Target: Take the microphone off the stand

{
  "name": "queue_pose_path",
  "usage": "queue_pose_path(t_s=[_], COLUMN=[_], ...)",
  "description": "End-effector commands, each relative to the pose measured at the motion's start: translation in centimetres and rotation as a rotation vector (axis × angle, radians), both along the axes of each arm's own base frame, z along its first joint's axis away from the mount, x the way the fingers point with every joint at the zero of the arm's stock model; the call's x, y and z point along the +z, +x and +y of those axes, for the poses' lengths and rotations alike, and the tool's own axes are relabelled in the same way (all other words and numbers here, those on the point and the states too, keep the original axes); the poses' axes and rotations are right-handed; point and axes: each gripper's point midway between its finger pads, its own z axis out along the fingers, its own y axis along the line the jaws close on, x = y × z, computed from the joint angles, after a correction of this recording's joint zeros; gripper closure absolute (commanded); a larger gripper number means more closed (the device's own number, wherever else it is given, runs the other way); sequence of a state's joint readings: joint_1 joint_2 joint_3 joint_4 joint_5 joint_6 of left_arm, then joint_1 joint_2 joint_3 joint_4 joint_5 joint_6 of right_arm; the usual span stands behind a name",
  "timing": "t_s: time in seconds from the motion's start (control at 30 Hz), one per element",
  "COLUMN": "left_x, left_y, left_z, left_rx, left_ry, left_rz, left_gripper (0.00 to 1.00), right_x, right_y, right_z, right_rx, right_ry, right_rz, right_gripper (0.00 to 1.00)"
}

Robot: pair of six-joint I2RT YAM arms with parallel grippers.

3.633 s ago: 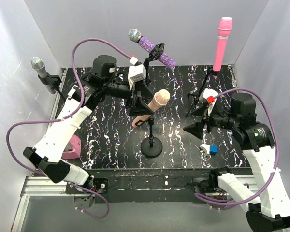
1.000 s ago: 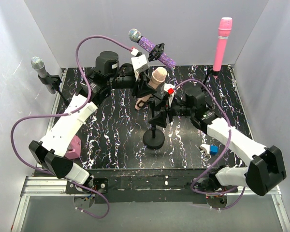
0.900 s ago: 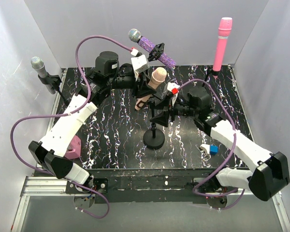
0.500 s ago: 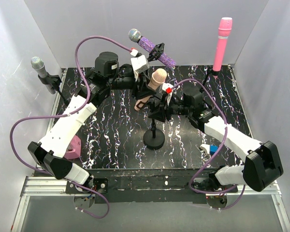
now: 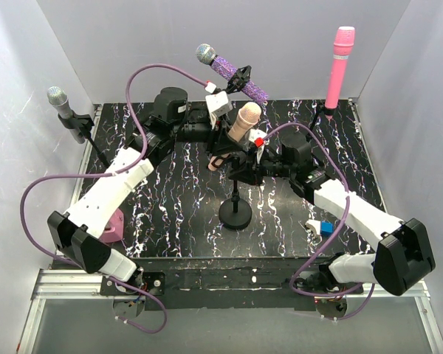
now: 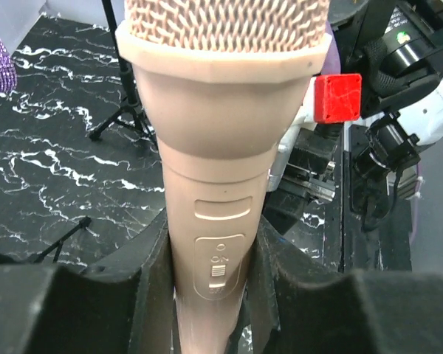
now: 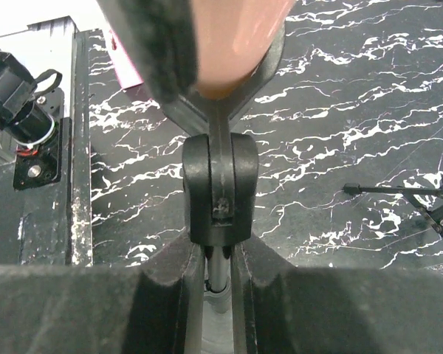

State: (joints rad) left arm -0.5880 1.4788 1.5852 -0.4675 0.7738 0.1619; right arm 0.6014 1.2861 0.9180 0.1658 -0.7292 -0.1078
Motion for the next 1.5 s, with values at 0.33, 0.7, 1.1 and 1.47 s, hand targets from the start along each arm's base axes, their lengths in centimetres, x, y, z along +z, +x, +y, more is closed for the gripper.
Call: queue_pose_path(t_s=[0.33, 0.7, 1.1, 1.47], left_x=[9.1, 13.2, 14.7, 13.9], left_y=[0.4, 1.8, 2.1, 1.7], left_z=[4.4, 7.8, 9.5, 5.7], left_rx=[0.165, 0.333, 0.412, 0.303], left_ry=[0.01, 0.083, 0.107, -0.039], left_rz=[-0.281, -0.441, -0.502, -0.317], left_gripper=[1.0, 1.0, 1.0, 1.0], right_x=[0.9, 2.9, 4.3, 13.6], right_y=[1.7, 4.3, 5.6, -0.6], right_z=[-1.9, -0.8, 1.3, -4.2], right_rx=[-0.065, -0.078, -0.044, -0.099], right_ry=[-0.015, 0.021, 0.052, 0.035], right_rz=[-0.11, -0.185, -0.181, -0.18], right_gripper=[0.99, 0.99, 0.99, 0.19])
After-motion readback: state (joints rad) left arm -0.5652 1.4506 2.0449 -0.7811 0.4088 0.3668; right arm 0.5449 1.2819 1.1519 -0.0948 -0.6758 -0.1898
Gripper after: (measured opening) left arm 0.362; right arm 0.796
